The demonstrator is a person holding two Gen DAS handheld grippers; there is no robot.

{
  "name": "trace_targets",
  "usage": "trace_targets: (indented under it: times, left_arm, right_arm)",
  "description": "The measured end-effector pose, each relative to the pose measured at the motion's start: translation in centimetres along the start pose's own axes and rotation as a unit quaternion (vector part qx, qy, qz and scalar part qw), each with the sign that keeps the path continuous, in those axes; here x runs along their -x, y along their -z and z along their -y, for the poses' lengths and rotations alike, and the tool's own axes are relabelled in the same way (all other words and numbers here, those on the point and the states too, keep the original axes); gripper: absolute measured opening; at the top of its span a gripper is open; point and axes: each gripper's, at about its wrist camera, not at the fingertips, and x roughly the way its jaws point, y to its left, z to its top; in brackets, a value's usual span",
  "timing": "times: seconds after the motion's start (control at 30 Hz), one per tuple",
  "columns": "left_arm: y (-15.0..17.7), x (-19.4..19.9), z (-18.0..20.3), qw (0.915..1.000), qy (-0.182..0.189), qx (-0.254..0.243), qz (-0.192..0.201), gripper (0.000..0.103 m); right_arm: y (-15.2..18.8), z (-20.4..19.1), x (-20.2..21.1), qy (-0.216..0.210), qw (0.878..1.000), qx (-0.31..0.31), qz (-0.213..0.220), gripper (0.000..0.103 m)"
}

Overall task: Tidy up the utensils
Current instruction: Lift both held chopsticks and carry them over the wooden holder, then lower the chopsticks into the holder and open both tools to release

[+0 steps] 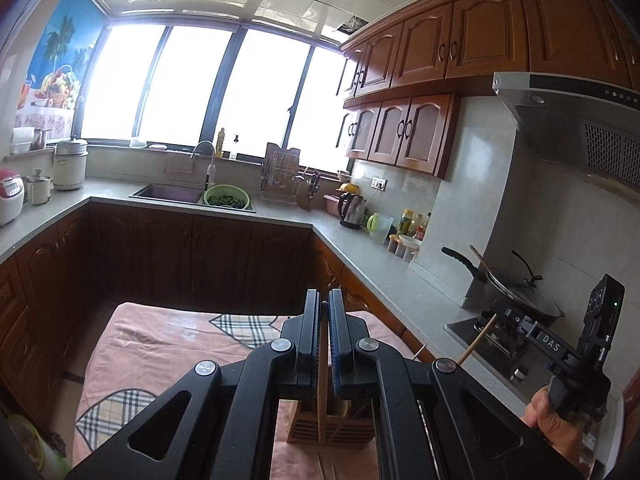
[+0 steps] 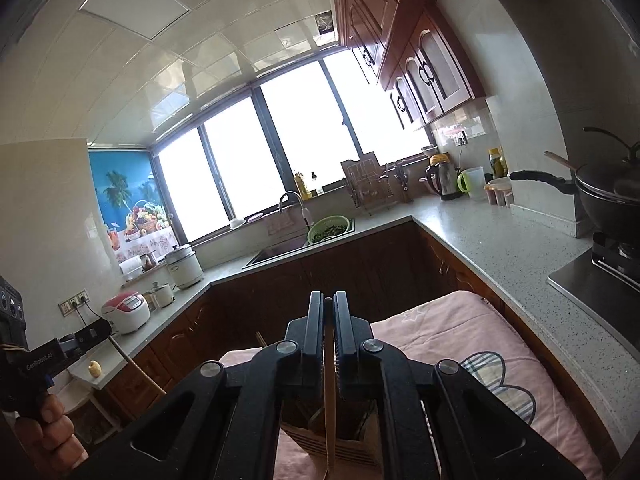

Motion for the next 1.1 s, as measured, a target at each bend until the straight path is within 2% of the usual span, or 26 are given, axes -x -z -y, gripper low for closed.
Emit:
trace_targets:
  times: [0.17,0.33,0.73,0.93,1.1]
  left_arm:
    - [-0.7,-3.3,0.0,0.9999,-0.003,0.002,0.016,0.003]
    - [-0.1,-7.1,-1.2,0.9995,-0.007,0.03,0.007,0.003]
    - [3.7,-17.6,-4.0,0.994,-0.027,0.082,-0.068,0.003]
    - [4.5,-20.7,-4.5,0.991,-0.037,0.086,-0.096,0.003]
    - [4.3,-20.8,-4.3,0.9912,-0.04,0.084,-0.094,0.003]
  right_arm:
    - [-1.4,0.2,-1.8,0.011,1.0,0.004,0.014,0.004]
    - [-1.2,0.8,-3.7,0.024,1.0,0.008,0.018,0.004]
    - [3.6,4.0,-7.6,0.034,0.999,-0.023,-0.023,0.004]
    - [6.1,4.9,-9.0,0.035,0.997,-0.039,-0.051,0.004]
    - [6.5,4.9,-9.2,0.039,0.997,-0.034,-0.055,0.004]
